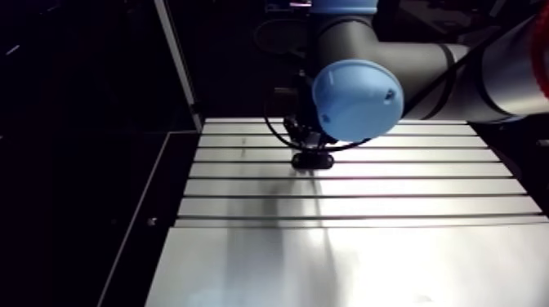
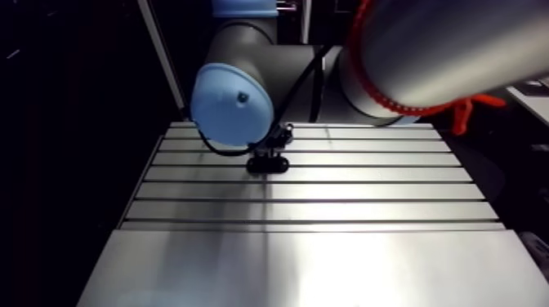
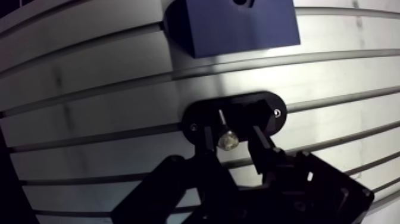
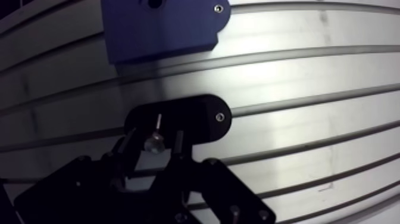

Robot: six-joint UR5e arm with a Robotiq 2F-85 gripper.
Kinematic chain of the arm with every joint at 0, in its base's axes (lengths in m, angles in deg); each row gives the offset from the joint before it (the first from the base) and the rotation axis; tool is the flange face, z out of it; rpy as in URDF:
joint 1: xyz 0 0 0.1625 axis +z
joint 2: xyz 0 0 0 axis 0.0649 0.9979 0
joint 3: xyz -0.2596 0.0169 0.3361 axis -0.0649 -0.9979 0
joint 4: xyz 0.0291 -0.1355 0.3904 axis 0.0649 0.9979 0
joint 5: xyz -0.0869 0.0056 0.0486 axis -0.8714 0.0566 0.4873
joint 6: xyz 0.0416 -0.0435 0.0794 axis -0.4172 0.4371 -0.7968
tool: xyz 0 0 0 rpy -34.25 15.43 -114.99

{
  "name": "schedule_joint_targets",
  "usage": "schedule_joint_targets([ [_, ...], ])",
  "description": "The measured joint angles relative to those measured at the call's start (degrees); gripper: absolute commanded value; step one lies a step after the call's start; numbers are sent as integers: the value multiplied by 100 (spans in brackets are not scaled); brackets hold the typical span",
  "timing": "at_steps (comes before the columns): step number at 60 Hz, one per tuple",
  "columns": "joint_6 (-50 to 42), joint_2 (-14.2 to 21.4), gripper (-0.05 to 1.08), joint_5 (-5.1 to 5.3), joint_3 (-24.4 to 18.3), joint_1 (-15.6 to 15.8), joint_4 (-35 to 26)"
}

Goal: Pick up the M10 bolt and insert it into the hex recess until seated.

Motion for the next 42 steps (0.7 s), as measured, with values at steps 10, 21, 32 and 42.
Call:
schedule_joint_targets([
  [10,-4,-8,63,0,0,0,3],
  [21,-12,-20,66,0,0,-1,4],
  [32,-17,-23,68,0,0,-4,4],
  [42,-17,-21,69,0,0,-6,3],
])
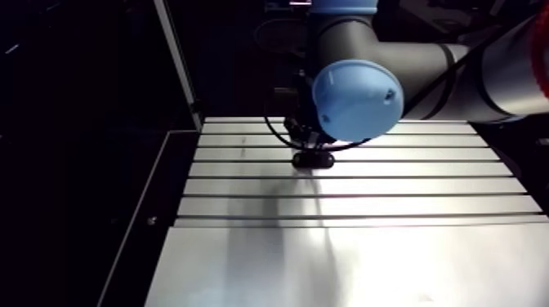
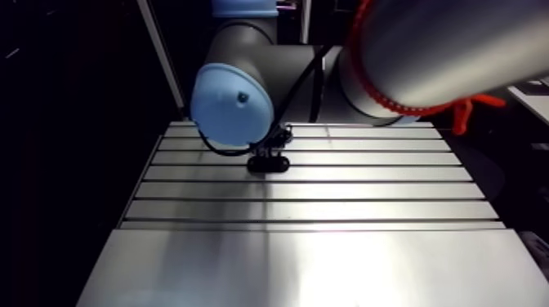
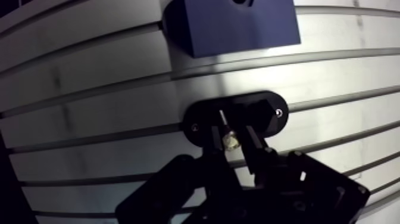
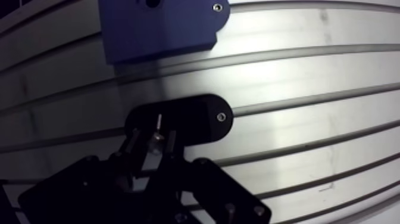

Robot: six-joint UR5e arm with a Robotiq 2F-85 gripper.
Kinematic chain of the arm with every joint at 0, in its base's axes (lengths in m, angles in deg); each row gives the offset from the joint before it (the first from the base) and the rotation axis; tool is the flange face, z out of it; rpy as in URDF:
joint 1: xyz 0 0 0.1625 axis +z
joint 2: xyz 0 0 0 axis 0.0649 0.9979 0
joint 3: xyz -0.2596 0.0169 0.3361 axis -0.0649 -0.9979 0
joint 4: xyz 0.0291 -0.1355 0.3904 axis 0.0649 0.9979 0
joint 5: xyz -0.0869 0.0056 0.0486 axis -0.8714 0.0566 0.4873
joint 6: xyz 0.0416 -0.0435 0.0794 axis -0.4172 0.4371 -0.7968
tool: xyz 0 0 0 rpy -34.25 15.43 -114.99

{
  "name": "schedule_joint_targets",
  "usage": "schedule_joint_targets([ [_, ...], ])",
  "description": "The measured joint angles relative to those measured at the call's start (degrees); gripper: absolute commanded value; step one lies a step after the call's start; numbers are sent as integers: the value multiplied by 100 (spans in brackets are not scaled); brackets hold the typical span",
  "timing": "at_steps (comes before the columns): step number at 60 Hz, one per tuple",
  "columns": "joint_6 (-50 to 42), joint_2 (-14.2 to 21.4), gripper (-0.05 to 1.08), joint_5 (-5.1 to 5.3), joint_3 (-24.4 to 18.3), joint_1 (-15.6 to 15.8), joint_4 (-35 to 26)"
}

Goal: Pick up the M10 bolt and insert it into the hex recess until seated.

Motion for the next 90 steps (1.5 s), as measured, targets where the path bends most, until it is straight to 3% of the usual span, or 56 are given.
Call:
schedule_joint_targets([
  [55,12,73,77,-6,-13,0,-2],
  [90,223,683,78,-5,-260,2,-581],
])
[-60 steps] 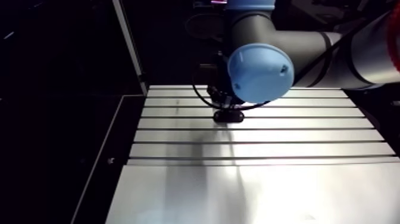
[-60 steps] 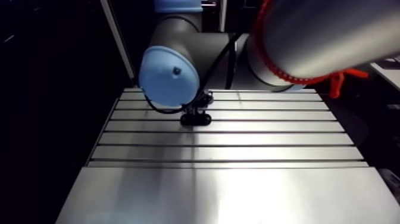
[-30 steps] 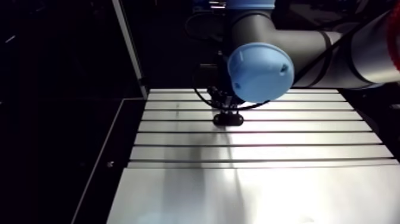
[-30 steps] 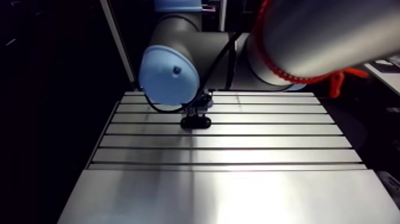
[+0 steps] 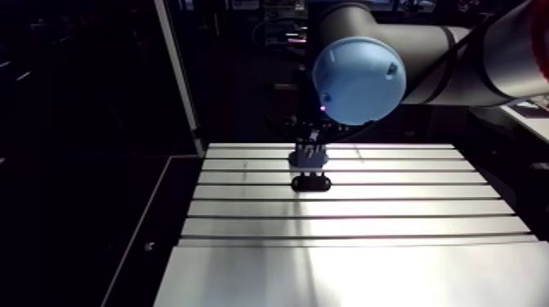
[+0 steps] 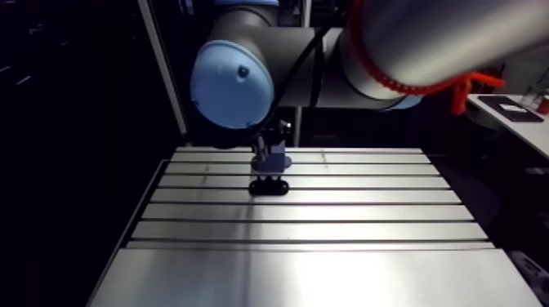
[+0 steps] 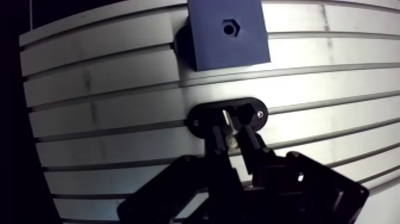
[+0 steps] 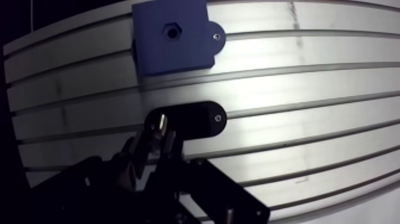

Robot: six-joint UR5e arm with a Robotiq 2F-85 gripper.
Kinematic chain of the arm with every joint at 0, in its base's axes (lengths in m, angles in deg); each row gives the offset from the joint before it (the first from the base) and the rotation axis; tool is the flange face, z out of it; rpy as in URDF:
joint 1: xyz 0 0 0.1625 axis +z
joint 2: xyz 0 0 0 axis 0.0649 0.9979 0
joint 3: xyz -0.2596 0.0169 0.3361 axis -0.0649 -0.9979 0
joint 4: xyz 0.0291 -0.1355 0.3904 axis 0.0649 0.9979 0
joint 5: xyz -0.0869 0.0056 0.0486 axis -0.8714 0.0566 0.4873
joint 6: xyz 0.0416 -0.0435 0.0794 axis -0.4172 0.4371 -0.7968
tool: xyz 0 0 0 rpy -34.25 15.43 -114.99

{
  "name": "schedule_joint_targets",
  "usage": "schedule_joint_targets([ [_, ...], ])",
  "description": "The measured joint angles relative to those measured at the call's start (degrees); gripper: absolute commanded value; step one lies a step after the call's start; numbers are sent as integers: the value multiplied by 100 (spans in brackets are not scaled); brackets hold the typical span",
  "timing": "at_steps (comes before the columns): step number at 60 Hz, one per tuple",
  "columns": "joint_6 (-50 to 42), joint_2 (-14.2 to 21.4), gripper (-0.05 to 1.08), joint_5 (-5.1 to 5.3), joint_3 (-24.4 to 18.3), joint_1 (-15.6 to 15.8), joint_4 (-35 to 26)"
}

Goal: Pick up the M10 bolt and insert it into the hex recess until seated.

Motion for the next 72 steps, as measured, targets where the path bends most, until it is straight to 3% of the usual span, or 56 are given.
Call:
schedule_joint_targets([
  [14,575,141,80,7,-506,-47,-844],
  [33,2055,90,79,-6,-1695,-153,-2516],
  [52,3185,-414,79,-147,-2588,-260,-3426],
  [72,3560,-980,78,-348,-3171,-247,-3773],
])
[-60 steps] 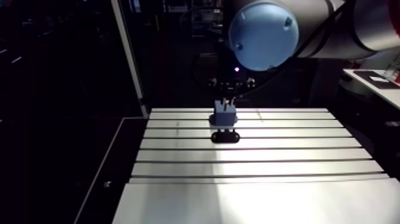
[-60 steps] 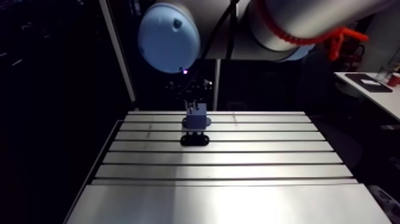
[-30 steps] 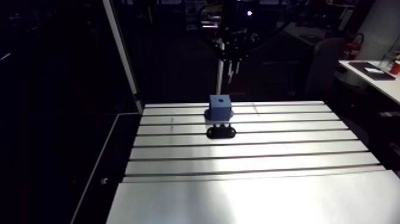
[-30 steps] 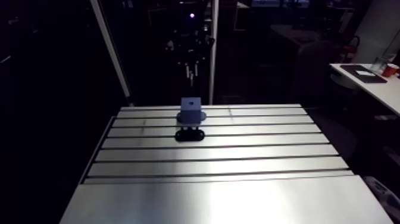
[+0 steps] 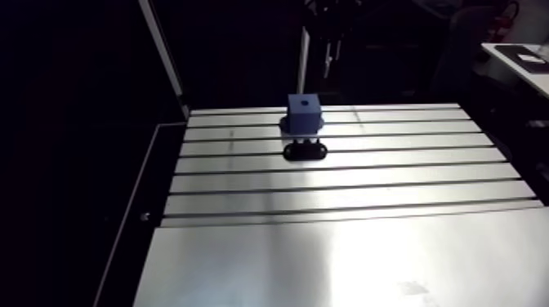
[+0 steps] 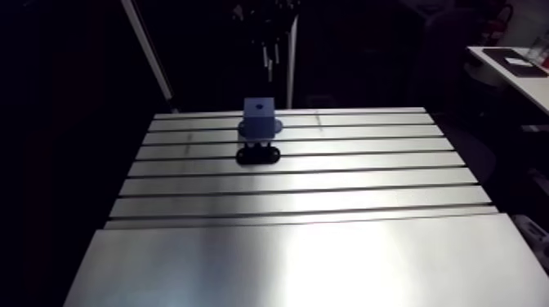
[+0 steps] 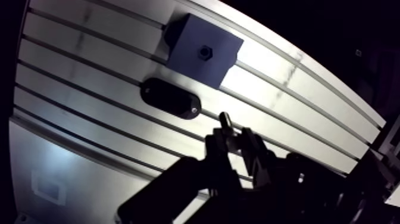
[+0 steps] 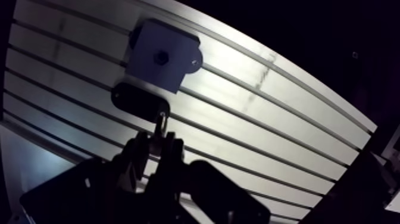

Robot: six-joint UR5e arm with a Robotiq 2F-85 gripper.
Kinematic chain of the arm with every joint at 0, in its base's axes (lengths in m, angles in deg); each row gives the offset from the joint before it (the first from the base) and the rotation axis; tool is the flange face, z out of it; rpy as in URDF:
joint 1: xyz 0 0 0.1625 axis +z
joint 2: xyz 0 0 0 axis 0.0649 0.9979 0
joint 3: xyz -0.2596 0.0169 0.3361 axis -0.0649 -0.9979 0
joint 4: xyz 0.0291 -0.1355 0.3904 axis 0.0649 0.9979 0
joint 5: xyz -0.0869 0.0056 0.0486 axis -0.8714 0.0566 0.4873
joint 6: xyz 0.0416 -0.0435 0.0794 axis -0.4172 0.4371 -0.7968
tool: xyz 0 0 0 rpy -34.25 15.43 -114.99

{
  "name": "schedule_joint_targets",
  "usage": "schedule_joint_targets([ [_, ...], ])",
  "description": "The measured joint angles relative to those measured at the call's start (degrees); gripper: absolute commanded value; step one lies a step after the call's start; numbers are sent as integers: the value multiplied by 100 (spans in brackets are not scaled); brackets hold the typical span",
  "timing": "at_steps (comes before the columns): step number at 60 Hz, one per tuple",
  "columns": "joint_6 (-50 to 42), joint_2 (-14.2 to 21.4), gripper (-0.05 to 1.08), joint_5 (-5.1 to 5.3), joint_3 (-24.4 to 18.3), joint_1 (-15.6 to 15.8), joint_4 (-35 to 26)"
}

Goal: Pick up the M10 bolt and insert it into the hex recess until seated.

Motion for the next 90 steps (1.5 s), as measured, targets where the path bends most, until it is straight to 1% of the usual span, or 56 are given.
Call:
schedule_joint_targets([
  [9,39,-215,78,-22,-138,30,-15],
  [19,57,-374,78,-32,-231,46,-6],
  [43,59,-654,78,-34,-421,158,25],
  [90,36,-1000,77,-60,-654,284,46],
])
